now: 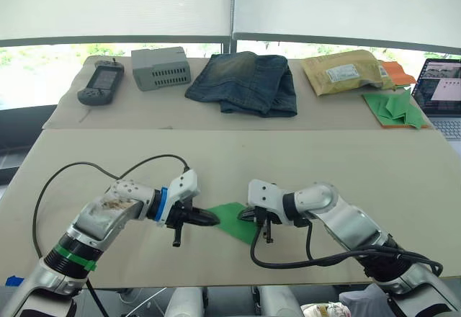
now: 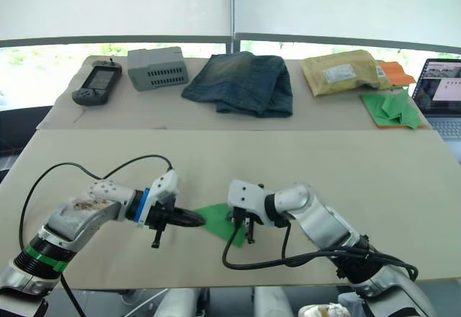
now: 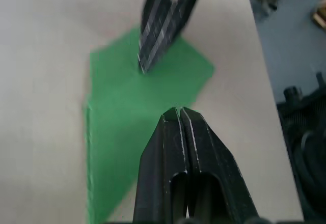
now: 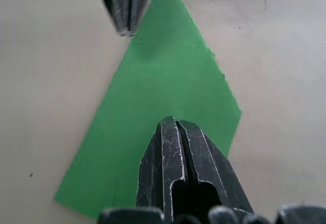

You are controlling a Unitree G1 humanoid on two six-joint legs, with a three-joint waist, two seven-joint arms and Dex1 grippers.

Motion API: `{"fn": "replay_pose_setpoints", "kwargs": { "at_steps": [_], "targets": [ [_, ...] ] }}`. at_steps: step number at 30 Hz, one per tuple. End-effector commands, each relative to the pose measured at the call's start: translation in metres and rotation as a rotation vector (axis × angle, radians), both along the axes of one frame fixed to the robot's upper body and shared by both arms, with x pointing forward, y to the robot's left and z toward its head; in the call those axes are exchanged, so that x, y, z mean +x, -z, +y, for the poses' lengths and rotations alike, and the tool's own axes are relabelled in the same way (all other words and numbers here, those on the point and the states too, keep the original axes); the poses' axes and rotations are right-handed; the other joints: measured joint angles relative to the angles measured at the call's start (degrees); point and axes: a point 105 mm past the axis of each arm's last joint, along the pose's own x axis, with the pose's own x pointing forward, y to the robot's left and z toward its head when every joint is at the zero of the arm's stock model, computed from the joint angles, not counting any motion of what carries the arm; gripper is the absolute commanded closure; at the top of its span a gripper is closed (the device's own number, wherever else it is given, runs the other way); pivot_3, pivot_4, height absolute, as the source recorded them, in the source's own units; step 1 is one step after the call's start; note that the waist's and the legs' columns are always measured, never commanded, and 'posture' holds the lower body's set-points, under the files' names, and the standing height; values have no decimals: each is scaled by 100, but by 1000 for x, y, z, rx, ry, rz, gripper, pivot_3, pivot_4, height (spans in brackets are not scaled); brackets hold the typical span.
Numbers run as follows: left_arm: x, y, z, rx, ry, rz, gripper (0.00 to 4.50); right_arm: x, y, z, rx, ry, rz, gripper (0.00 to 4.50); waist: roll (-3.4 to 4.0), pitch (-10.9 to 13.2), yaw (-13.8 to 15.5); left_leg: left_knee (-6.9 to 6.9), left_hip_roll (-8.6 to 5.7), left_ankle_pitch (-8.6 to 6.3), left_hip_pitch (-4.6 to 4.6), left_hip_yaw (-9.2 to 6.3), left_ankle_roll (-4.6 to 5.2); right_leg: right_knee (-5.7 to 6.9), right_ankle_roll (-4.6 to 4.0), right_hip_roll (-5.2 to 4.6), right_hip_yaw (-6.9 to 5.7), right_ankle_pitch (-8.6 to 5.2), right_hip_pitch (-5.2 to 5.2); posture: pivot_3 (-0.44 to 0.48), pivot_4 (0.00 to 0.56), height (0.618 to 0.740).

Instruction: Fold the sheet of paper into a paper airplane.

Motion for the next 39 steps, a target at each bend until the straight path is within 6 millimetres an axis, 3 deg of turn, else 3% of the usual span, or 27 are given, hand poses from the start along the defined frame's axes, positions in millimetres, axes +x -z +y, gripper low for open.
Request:
{"fn": "replay_pose_setpoints", "kwargs": {
  "at_steps": [1, 4, 8, 12, 16, 19, 24, 29, 35, 39],
  "targets": [
    [0, 5, 3, -2, 33, -19, 4432, 9, -1, -10, -22, 34, -58, 4500, 0, 0, 32, 2, 0, 0, -2, 1, 0, 0, 1, -1, 0, 0, 0, 0, 150, 728],
    [2, 16, 6, 3, 11, -4, 4432, 15, -17, -6, 40, 30, -99, 4500, 0, 0, 59, 2, 2, 0, -2, 3, 0, -1, 2, 0, 0, 0, -2, 0, 150, 728],
    [4, 16, -1, -47, -15, 13, 4432, 17, -36, -11, 91, 40, -114, 4500, 0, 0, 90, 2, 2, 0, -8, 3, 0, 0, 4, -1, 0, 1, -5, 0, 150, 728],
    [0, -3, -10, -162, -8, 48, 4432, 17, -42, -20, 99, 64, -109, 4500, 0, 1, 90, 5, 1, 0, -11, 2, 1, 0, 7, -2, 0, 2, -5, 0, 150, 728],
    [-2, -26, 0, -229, -9, 75, 4432, 9, -33, -15, 101, 48, -81, 4500, -1, 1, 76, 3, 10, 0, -14, 0, 1, 2, 6, 5, -1, 1, -13, 0, 150, 728],
    [-4, -32, 9, -225, -17, 92, 4432, 2, -32, -7, 137, 34, -57, 4500, 0, 1, 31, -1, 22, 0, -12, 2, 1, 4, 1, 16, -2, -1, -17, 0, 150, 728],
    [-9, -24, 15, -177, -37, 125, 4432, -6, -32, 7, 199, 13, 1, 4500, 1, 2, 16, -1, 25, 0, -12, 1, 1, 9, -1, 19, -2, -3, -19, 0, 150, 728],
    [-8, 3, 13, -71, -73, 102, 4432, -10, -21, 21, 197, -30, 43, 4500, 1, 2, 40, 1, 22, 0, -12, 3, 1, 8, -2, 16, -2, -2, -17, 0, 150, 728],
    [-7, -24, 19, -160, -73, 100, 4432, -14, -3, 28, 188, -39, 151, 4500, 0, 2, 50, 0, 27, 0, -12, 2, 1, 9, -4, 18, -2, -1, -20, 0, 150, 728],
    [12, -34, 18, -220, -127, 8, 4432, -12, 7, 24, 150, -34, 164, 4500, 1, 2, 64, 0, 26, 0, -10, 2, 1, 10, -5, 18, -3, -2, -19, 0, 150, 728]
  ]
}}
